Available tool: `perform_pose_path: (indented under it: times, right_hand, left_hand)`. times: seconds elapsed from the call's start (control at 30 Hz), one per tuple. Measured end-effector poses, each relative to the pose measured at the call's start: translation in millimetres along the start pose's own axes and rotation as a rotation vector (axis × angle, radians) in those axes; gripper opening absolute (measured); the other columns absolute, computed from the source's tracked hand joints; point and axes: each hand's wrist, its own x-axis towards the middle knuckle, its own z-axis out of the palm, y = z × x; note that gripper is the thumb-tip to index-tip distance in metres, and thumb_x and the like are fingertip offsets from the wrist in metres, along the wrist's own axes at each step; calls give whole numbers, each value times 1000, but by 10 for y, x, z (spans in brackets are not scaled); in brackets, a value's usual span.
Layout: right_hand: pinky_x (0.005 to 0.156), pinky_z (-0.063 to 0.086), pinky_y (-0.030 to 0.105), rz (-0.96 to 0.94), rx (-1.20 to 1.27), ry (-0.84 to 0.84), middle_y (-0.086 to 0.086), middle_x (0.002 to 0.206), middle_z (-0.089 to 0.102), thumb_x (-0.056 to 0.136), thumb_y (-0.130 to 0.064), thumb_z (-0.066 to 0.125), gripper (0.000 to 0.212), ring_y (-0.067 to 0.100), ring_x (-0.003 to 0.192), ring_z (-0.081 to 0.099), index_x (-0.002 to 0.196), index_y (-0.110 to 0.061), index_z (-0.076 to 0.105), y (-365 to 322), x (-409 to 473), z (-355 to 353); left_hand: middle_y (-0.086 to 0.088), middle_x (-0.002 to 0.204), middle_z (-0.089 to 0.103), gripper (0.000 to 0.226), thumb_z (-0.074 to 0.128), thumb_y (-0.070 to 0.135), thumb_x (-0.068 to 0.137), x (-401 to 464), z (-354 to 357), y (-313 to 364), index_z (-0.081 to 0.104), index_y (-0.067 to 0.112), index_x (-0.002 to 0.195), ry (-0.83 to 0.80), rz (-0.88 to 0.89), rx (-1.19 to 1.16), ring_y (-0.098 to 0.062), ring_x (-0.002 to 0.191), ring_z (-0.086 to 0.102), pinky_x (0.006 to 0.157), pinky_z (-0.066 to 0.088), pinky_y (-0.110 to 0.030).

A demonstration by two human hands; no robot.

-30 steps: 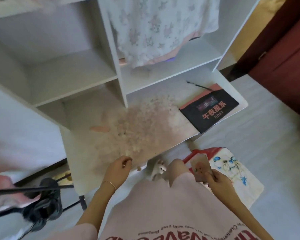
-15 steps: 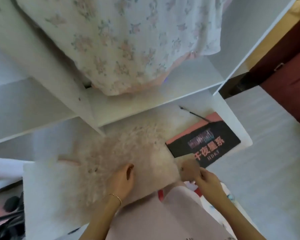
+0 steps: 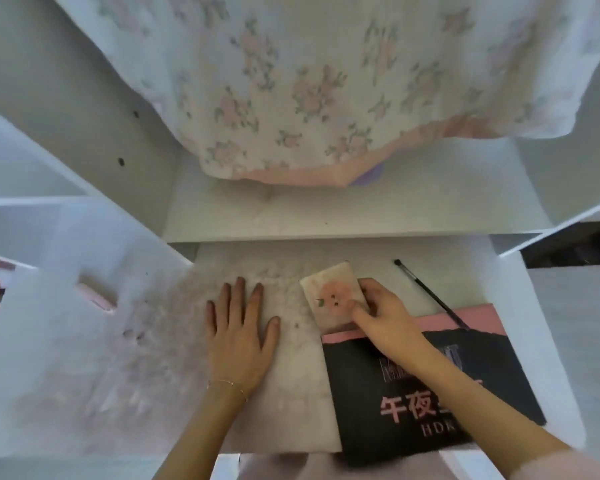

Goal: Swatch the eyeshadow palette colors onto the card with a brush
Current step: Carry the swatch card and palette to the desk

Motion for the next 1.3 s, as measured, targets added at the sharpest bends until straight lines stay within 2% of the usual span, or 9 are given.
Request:
perform_pose_path:
  times: [0.2, 0.37, 0.53, 0.67, 0.8, 0.97, 1.07, 1.17, 1.3]
  right_hand:
    - [64, 43, 4, -302, 10, 29, -21, 84, 64, 83, -21, 55, 18, -11, 81, 58, 84, -39, 53, 376, -51, 120]
    - [58, 43, 3, -363, 107, 71, -19, 80, 62, 85, -14, 56, 19, -11, 70, 60, 81, -33, 53, 297, 99, 106]
    - [56, 46, 6, -378, 155, 82, -11, 87, 62, 87, -13, 55, 12, 3, 81, 61, 97, -21, 54, 293, 62, 210]
    - [59, 53, 16, -310, 338, 49, -1, 97, 65, 89, -12, 54, 21, 10, 84, 64, 110, -14, 53, 169, 5, 216]
    - [62, 55, 22, -268, 619, -73, 2, 97, 66, 87, -16, 58, 25, 12, 82, 68, 112, -14, 53, 73, -110, 224]
    - [70, 57, 31, -262, 687, -252, 6, 105, 68, 87, -12, 57, 41, 20, 91, 67, 125, -23, 44, 93, -216, 271]
    - [74, 56, 33, -285, 658, -307, -3, 104, 69, 78, -37, 61, 51, 17, 95, 66, 125, -33, 43, 145, -229, 280]
    - [75, 55, 33, -272, 697, -348, -2, 107, 67, 75, -58, 46, 41, 17, 98, 65, 111, -41, 57, 163, -218, 277]
    - [66, 54, 25, -268, 626, -128, 0, 95, 69, 94, -32, 44, 19, 12, 82, 67, 97, -31, 63, 168, -144, 268]
  left_hand:
    - [-2, 154, 13, 72, 6, 60, 80, -120, 295, -97, 21, 27, 143, 180, 21, 98, -21, 142, 5, 112, -7, -37]
    - [1, 154, 10, 68, 12, 59, 81, 83, 241, -119, 19, 29, 142, 136, 16, 74, -19, 142, 3, 113, -3, -39]
    - [1, 155, 4, 57, 25, 52, 92, 48, 226, -97, 14, 30, 143, 116, 3, 84, -18, 142, -1, 113, -4, -39]
    - [0, 153, 14, 61, 41, 51, 89, -31, 33, 65, 22, 26, 141, 170, -28, -268, -16, 142, 5, 115, -2, -43]
    - [14, 140, 31, 73, 60, 53, 72, -295, -117, 316, 24, 38, 134, 246, 178, -770, -3, 129, 30, 106, 28, -26]
    - [26, 122, 41, 71, 73, 32, 68, -444, -15, 455, 29, 46, 122, 397, 249, -816, 5, 112, 47, 88, 44, -12]
    - [25, 116, 48, 59, 65, 38, 67, -466, 36, 475, 37, 44, 119, 475, 203, -913, 10, 104, 52, 77, 44, -6]
    - [25, 112, 52, 48, 65, 21, 76, -471, 76, 485, 44, 42, 115, 510, 163, -1007, 13, 100, 54, 73, 43, -3]
    - [19, 100, 63, 22, 51, 26, 85, -429, 76, 488, 57, 35, 104, 515, 19, -1105, 2, 95, 60, 70, 47, -6]
